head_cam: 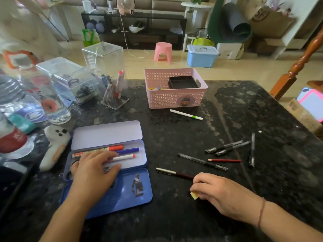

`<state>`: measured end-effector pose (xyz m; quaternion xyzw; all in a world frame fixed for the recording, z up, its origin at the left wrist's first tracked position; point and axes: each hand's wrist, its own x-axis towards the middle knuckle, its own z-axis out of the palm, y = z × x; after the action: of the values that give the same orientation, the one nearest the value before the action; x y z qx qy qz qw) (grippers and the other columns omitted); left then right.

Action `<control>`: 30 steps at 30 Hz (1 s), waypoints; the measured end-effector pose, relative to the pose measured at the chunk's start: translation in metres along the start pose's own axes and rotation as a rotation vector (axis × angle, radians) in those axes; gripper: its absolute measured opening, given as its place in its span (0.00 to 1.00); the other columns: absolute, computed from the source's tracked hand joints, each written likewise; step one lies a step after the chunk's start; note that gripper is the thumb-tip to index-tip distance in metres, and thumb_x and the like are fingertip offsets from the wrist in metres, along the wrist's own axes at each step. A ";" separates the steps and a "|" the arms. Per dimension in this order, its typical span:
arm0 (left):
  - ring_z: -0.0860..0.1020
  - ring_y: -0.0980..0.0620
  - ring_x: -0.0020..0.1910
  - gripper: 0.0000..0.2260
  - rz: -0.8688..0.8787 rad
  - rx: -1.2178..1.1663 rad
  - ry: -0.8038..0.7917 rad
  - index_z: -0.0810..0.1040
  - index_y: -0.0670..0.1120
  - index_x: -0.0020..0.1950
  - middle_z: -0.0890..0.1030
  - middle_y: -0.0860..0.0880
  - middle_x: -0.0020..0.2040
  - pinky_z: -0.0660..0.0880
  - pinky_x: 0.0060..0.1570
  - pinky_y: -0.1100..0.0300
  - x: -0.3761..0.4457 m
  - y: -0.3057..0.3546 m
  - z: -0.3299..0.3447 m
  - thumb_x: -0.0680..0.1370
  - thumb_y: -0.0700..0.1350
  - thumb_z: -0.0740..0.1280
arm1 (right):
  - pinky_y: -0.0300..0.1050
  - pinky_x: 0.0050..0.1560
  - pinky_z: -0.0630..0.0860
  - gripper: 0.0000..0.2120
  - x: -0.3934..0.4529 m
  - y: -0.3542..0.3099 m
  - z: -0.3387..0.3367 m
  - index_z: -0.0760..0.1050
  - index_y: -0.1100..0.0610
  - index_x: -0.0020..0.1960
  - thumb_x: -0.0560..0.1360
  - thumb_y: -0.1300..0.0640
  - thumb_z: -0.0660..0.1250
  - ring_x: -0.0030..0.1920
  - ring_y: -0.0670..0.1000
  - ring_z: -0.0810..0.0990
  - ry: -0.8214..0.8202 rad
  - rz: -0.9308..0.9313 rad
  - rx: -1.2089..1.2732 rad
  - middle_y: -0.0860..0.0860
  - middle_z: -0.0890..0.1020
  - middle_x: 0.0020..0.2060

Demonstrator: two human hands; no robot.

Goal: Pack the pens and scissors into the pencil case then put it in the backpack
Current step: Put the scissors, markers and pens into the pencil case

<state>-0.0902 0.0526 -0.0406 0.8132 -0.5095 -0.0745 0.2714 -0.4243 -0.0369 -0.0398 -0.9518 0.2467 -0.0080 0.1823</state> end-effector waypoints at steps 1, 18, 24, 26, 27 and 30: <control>0.77 0.45 0.52 0.13 -0.032 -0.042 0.011 0.81 0.58 0.48 0.82 0.54 0.46 0.72 0.55 0.43 0.001 0.000 -0.003 0.67 0.47 0.77 | 0.41 0.50 0.75 0.09 -0.001 -0.002 0.000 0.71 0.47 0.57 0.78 0.53 0.58 0.51 0.41 0.73 -0.006 0.010 0.005 0.42 0.71 0.55; 0.77 0.53 0.48 0.12 -0.125 -0.152 0.008 0.77 0.61 0.45 0.80 0.58 0.44 0.73 0.54 0.46 0.004 -0.015 -0.013 0.67 0.44 0.70 | 0.50 0.48 0.76 0.08 0.210 -0.112 -0.015 0.77 0.54 0.53 0.74 0.58 0.66 0.48 0.57 0.78 -0.103 0.137 -0.212 0.53 0.75 0.50; 0.75 0.57 0.48 0.12 -0.133 -0.185 -0.029 0.74 0.62 0.44 0.79 0.59 0.45 0.71 0.56 0.48 0.003 -0.014 -0.018 0.70 0.44 0.70 | 0.50 0.46 0.78 0.07 0.203 -0.110 -0.017 0.78 0.53 0.51 0.73 0.59 0.66 0.45 0.56 0.78 -0.121 0.156 -0.251 0.52 0.75 0.48; 0.75 0.58 0.47 0.12 -0.135 -0.190 -0.037 0.73 0.62 0.44 0.79 0.60 0.45 0.70 0.57 0.48 0.002 -0.013 -0.020 0.71 0.44 0.70 | 0.49 0.45 0.78 0.07 0.201 -0.108 -0.017 0.77 0.53 0.50 0.73 0.60 0.66 0.45 0.56 0.78 -0.142 0.170 -0.262 0.53 0.77 0.48; 0.75 0.58 0.47 0.12 -0.137 -0.188 -0.040 0.73 0.62 0.44 0.79 0.60 0.45 0.70 0.57 0.47 0.002 -0.012 -0.021 0.71 0.45 0.70 | 0.49 0.45 0.78 0.07 0.201 -0.106 -0.017 0.77 0.53 0.50 0.73 0.60 0.67 0.45 0.56 0.79 -0.148 0.179 -0.245 0.54 0.78 0.47; 0.74 0.60 0.47 0.12 -0.143 -0.178 -0.053 0.73 0.62 0.44 0.78 0.61 0.44 0.70 0.59 0.47 0.002 -0.010 -0.023 0.72 0.45 0.70 | 0.50 0.48 0.78 0.09 0.200 -0.102 -0.020 0.74 0.51 0.53 0.73 0.59 0.68 0.46 0.54 0.78 -0.120 0.186 -0.143 0.53 0.78 0.48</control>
<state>-0.0721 0.0630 -0.0262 0.8180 -0.4483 -0.1601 0.3229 -0.2030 -0.0559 0.0001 -0.9342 0.3223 0.0834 0.1284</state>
